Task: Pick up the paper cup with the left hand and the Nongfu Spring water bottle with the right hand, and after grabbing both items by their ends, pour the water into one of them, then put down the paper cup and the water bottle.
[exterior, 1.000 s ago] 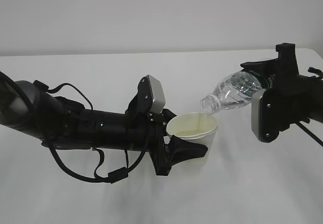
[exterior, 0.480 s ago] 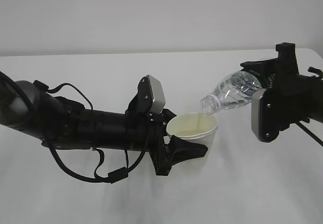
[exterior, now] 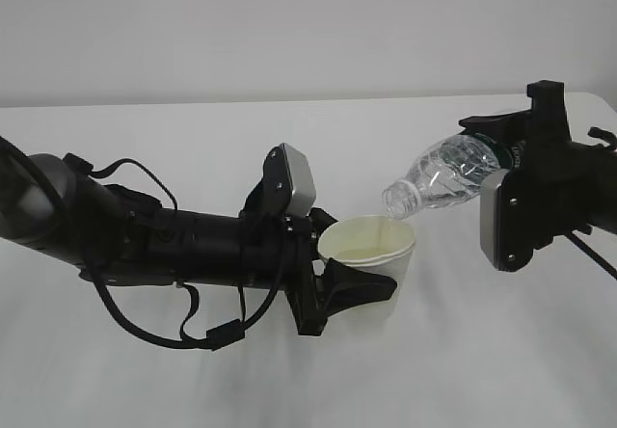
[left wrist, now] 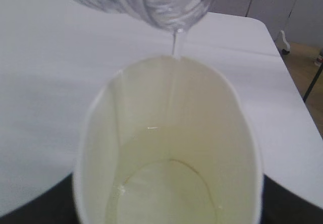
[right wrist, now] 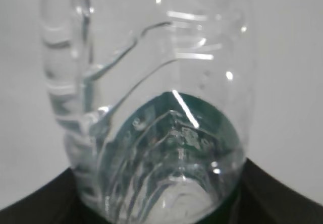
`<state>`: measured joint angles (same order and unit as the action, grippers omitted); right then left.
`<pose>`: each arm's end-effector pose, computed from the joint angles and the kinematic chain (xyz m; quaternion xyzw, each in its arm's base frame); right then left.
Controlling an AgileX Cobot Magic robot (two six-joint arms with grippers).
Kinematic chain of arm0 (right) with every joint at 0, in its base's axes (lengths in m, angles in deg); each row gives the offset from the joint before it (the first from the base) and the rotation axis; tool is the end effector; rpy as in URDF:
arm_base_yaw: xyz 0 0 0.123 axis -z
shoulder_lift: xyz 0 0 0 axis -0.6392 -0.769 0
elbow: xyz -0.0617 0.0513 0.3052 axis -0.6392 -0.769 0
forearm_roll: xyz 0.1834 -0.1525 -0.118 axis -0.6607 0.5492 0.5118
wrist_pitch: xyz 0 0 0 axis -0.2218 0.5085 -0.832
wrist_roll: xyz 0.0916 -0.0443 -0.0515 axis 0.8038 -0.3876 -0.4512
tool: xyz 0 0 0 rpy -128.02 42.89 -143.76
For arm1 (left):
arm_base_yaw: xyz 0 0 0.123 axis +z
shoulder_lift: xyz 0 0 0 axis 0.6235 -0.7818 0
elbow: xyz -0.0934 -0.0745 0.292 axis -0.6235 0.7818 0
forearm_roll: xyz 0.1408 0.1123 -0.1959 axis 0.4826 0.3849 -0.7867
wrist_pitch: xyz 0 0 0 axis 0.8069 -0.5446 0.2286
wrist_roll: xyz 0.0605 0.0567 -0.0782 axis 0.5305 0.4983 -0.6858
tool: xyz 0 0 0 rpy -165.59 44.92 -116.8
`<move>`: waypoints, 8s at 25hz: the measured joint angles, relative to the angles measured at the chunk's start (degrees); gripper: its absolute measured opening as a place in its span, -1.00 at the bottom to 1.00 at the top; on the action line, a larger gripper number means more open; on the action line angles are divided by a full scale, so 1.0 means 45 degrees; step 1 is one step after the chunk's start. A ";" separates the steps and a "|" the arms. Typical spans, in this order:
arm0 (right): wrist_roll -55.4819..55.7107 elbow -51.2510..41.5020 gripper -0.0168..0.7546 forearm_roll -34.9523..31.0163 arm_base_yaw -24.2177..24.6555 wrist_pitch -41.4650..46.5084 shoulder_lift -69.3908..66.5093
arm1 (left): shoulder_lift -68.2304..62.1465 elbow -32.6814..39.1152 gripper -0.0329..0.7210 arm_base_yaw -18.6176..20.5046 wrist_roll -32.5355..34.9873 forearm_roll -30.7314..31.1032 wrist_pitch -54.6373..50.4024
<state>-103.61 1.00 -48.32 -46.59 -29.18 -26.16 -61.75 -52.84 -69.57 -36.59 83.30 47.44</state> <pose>0.3254 0.0743 0.1919 -0.6793 0.4236 -0.3225 0.5051 0.3156 -0.2872 0.1122 0.4901 0.6351 -0.4098 0.4342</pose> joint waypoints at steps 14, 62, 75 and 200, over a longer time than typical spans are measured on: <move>-0.0174 0.0000 0.20 -0.0042 0.0000 -0.0041 0.0000 | 0.0000 0.0000 0.20 0.0000 0.0000 0.0000 0.0000; -0.0549 0.0000 0.20 -0.0199 0.0000 -0.0202 0.0000 | 0.0000 0.0000 0.19 0.0000 0.0000 0.0000 0.0000; -0.0549 0.0000 0.20 -0.0199 0.0000 -0.0202 0.0000 | 0.0000 0.0000 0.19 0.0000 0.0000 0.0000 0.0000; 1.1336 -0.1063 0.20 -0.2901 0.0000 -0.4931 -0.0717 | -0.0060 0.0000 0.16 0.0000 0.1154 -0.0859 0.0275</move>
<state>-52.60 -3.79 -61.37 -46.59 -51.36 -29.38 -62.02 -52.84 -69.57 -31.40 79.44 48.68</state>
